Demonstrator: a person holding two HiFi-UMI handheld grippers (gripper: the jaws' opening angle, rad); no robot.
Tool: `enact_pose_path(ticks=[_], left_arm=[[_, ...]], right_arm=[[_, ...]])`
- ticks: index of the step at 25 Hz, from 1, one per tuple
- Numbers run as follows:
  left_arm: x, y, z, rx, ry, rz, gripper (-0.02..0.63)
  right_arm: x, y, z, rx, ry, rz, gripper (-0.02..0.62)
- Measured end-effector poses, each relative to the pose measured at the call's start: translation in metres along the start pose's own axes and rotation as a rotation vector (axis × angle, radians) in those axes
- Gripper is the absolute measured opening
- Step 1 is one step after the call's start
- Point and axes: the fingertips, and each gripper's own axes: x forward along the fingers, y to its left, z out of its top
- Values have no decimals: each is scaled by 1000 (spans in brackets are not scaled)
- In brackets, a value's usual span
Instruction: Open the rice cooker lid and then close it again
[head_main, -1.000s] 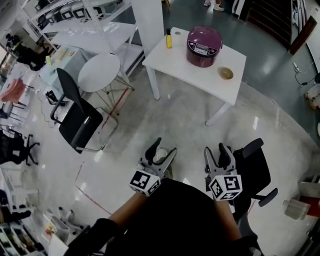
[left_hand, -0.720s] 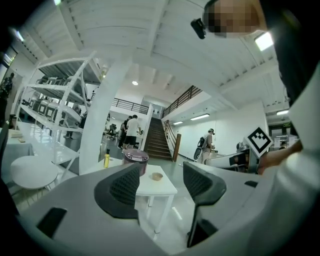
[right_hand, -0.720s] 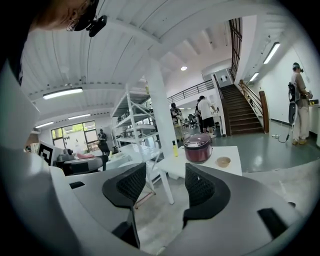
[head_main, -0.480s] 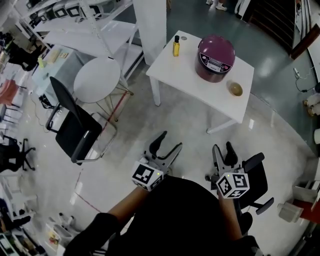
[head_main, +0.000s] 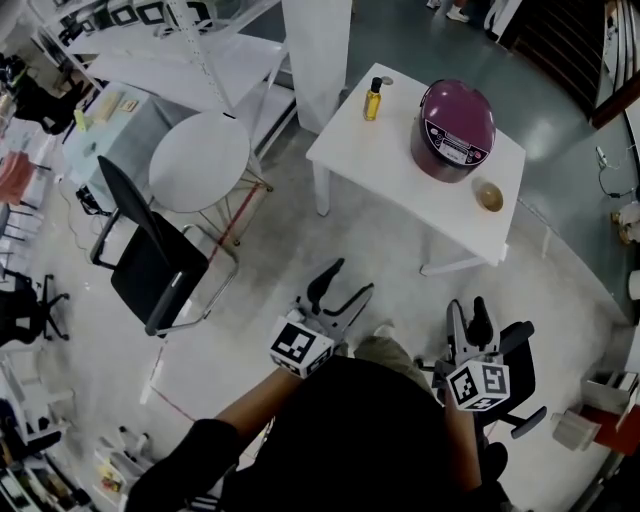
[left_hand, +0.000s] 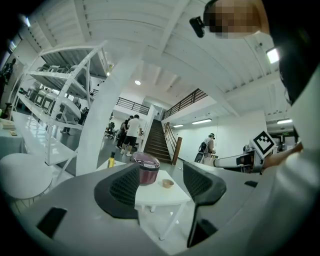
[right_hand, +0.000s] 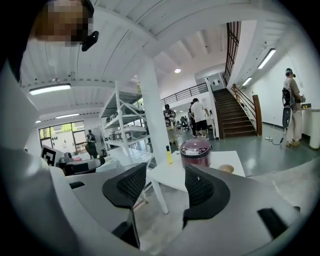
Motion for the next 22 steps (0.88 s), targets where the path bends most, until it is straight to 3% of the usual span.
enact_pose_path(ticks=[14, 22], left_arm=[[61, 16, 8, 17, 38, -3, 250], [139, 28, 19, 49, 64, -20, 250]], right_arm=[[66, -32, 13, 7, -24, 14, 213], [108, -92, 40, 19, -58, -35, 213]])
